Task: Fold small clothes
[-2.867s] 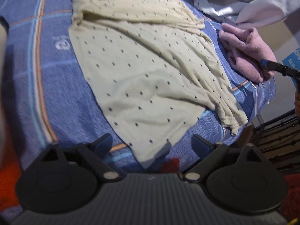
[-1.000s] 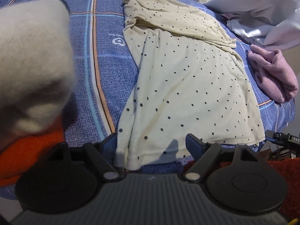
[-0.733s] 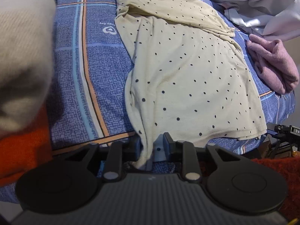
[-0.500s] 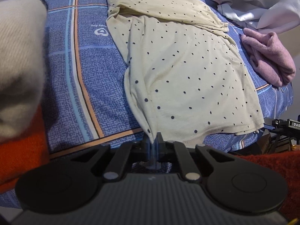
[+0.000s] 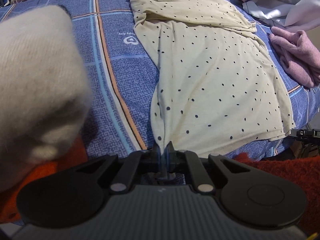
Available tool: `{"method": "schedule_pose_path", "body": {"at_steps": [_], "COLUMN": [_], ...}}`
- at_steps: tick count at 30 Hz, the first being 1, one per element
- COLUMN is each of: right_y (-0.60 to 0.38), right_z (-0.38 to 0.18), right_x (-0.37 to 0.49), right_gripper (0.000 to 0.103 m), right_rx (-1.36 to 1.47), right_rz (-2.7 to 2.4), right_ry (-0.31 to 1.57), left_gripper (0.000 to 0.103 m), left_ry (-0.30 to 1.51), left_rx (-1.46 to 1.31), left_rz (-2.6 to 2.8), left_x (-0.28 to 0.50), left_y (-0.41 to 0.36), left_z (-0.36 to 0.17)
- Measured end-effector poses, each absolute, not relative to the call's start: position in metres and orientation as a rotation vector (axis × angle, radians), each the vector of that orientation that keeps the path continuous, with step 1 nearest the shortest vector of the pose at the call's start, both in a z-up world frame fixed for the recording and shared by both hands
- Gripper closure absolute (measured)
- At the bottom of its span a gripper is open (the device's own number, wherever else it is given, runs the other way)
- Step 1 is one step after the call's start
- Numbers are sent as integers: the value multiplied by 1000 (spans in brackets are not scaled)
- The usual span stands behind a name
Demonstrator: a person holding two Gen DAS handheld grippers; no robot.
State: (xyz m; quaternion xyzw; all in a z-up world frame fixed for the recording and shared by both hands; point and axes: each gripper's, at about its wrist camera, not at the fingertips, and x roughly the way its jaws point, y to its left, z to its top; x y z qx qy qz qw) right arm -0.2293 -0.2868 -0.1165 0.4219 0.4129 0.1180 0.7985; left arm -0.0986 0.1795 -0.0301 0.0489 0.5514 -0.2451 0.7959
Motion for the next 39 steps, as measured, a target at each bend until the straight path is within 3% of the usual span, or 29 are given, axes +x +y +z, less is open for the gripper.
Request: {"method": "schedule_pose_path", "body": {"at_steps": [3,5,20,26,31,39], "right_y": [-297,-304,-326,-331,-342,-349], "right_z": [-116,-114,-55,-14,20,-3], "right_x": [-237,-243,-235,-152,-51,110], "right_gripper": [84,89,91,92,92,93], "right_rx": [935,982,884,777,694,627], "right_rz": [239,248,303,320,281,58], "right_ry": [881,856,774,736,692,789], "left_gripper": [98,98,98,98,98,97], "left_ry": [1184,1193,1171,1160,1171,1133], "left_rx": [94,63,-65,-65,-52,-76], "left_rz": [-531,-533,-656,-688,-590,-419], "left_x": [-99,-98,-65,0,113,254], "left_y": [179,182,166,146,135,89], "left_z": [-29,-29,16,46,58,23]}}
